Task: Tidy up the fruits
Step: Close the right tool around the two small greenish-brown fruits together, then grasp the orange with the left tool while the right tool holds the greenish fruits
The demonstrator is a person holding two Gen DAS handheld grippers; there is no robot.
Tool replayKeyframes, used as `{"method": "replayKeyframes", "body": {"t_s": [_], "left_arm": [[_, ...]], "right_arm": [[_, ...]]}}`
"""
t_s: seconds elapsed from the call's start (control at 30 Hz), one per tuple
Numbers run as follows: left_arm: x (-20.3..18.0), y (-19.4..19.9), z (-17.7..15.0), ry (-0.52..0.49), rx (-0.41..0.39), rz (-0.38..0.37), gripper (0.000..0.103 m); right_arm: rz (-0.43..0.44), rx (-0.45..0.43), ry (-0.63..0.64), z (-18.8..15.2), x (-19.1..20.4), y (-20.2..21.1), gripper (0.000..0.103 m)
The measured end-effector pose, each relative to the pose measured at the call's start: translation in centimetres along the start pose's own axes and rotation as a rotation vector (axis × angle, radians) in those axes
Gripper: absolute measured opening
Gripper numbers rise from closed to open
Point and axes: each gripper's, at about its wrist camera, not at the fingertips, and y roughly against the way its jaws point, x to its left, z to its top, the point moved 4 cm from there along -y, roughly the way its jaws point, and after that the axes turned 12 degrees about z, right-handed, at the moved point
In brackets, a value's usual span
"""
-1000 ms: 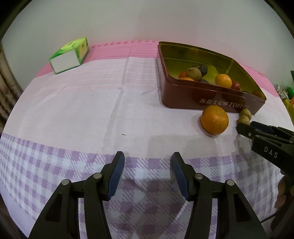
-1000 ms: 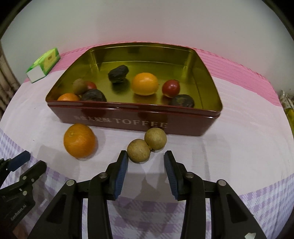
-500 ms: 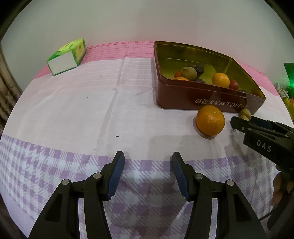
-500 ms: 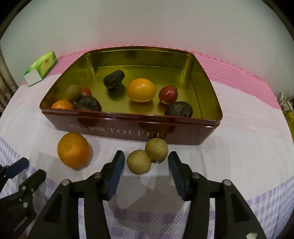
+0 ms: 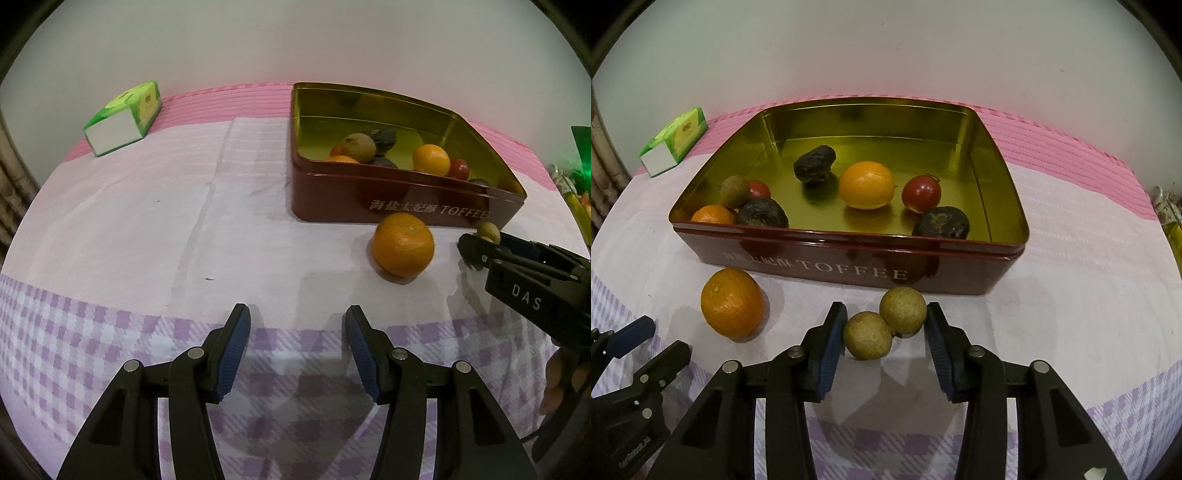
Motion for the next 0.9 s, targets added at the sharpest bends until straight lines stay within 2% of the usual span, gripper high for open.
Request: {"method": "replayKeyframes", "body": {"t_s": [0.43,0.9], "left_arm": [[-3.9,0.4,0.6,-0.039,-0.011,-0.023,0.055],[-6.0,0.5,1.1,-0.033,-0.009,-0.029,0.055]], "right_arm": [[-0.013,-0.004,-0.022,-1.5,-2.9,1.8,0.041],[-0.019,-0.019,-0.035,-2.7,-5.4,3.0,0.041]]}}
